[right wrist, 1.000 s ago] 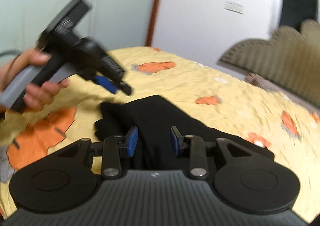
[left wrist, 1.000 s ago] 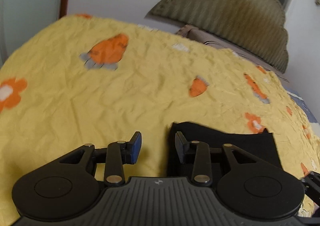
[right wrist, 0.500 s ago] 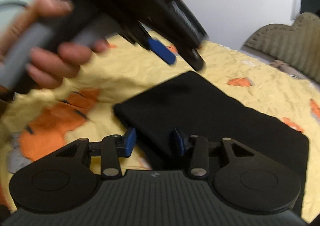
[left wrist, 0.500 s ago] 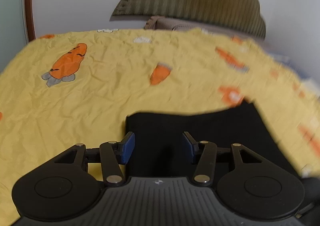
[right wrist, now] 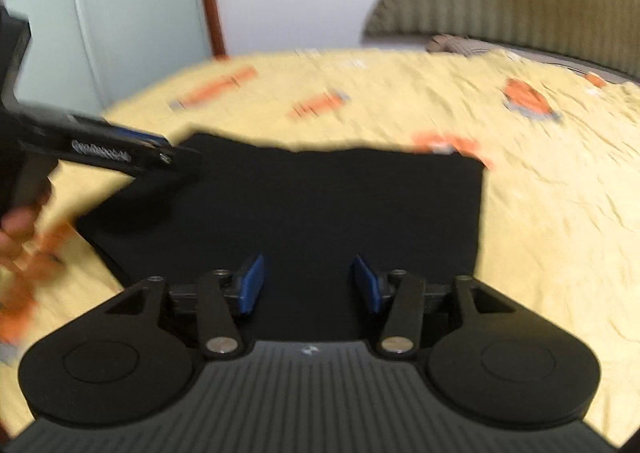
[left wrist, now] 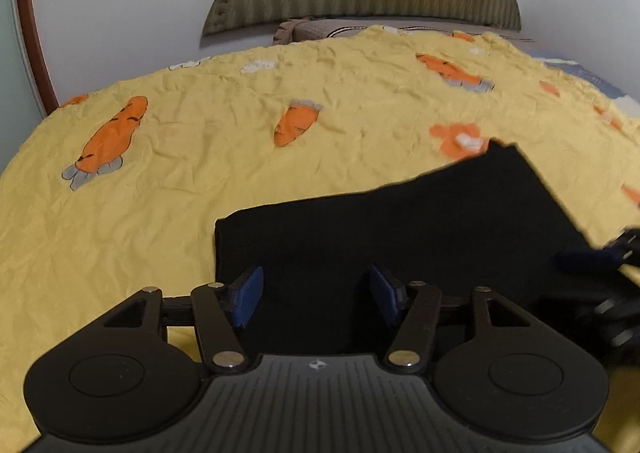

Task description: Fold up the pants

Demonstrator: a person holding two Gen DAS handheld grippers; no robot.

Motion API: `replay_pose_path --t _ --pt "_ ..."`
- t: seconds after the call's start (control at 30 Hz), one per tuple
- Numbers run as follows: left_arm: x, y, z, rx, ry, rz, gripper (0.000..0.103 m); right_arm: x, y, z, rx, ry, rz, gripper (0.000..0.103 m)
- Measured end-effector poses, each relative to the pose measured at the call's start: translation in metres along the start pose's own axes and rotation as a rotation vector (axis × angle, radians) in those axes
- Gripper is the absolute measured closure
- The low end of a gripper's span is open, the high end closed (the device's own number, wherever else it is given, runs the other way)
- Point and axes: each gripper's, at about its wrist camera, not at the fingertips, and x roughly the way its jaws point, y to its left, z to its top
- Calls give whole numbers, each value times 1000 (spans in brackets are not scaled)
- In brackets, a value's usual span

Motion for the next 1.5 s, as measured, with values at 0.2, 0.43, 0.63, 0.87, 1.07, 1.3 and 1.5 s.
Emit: replay_pose_path --t 0.2,0.43,0.63,0.87,1.07,1.3,1.5 --pt "-5 -5 12 4 -14 31 43 -11 -19 7 35 -61 -35 55" --pt "11 -16 29 -6 -4 80 41 9 -30 35 -50 -92 -87 55" --pt "26 -17 34 -15 8 104 37 56 -45 59 -61 -5 -78 56" --pt "29 -17 33 -14 10 119 32 77 -51 61 -78 24 -115 42" --pt "29 -17 30 -16 6 127 29 53 -40 55 -100 -30 -154 42" --pt "27 -17 26 -12 -3 139 27 18 -10 33 -204 -37 -131 36" --pt "9 -5 14 -54 -21 160 27 0 18 5 -342 -9 -163 33"
